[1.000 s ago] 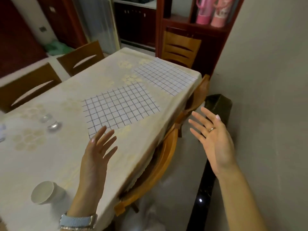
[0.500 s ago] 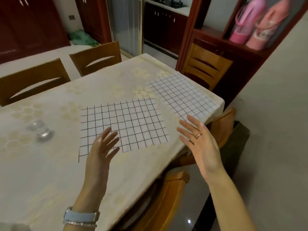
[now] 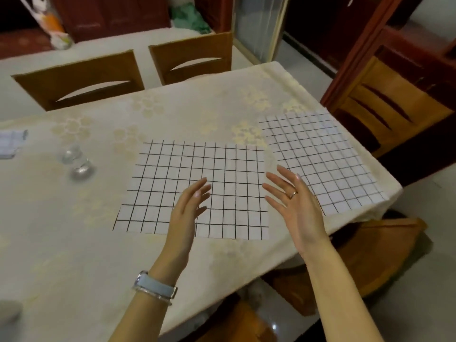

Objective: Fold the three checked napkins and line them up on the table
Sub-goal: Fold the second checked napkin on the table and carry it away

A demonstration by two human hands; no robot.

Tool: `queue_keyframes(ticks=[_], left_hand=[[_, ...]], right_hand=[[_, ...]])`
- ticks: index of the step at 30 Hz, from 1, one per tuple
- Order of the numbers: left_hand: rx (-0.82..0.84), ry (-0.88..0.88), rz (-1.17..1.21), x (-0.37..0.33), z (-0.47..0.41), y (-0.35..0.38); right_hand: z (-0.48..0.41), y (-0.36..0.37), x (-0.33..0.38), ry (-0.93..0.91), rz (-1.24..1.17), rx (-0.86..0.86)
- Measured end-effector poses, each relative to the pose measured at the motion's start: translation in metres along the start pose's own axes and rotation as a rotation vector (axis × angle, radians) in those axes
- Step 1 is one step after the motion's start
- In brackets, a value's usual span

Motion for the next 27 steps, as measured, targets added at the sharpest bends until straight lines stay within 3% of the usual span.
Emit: queue_keyframes(ticks=[6,13,20,27], left_hand=[[-0.068,0.043,-0.203,0.038,-0.034,0.058],[-0.076,0.038,-0.621,0.114,-0.071,0.108],[-0.049,-0.016,-0.975,0.173,-0.095,0.124],[0.001,-0.007,-1.226,0.196,-0.095,0.134]], right_hand=[[-0.077,-0.036,-0.014,0.161,0.056,0.119],[-0.144,-0.066,-0.059,0.4,0.146,0.157],[-0.174,-0.077,-0.088,0.565,0.106,0.113],[-0.182,-0.075,-0.103,0.612,0.027,0.131]])
Point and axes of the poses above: each hand's wrist, its own z-axis away from the middle knuckle, its own y-axis out of the palm, x = y × z, the point moved 1 cm from there along -z, towards the middle knuckle, and after that the axes turned 9 degrees about z, right-handed, at the moved point
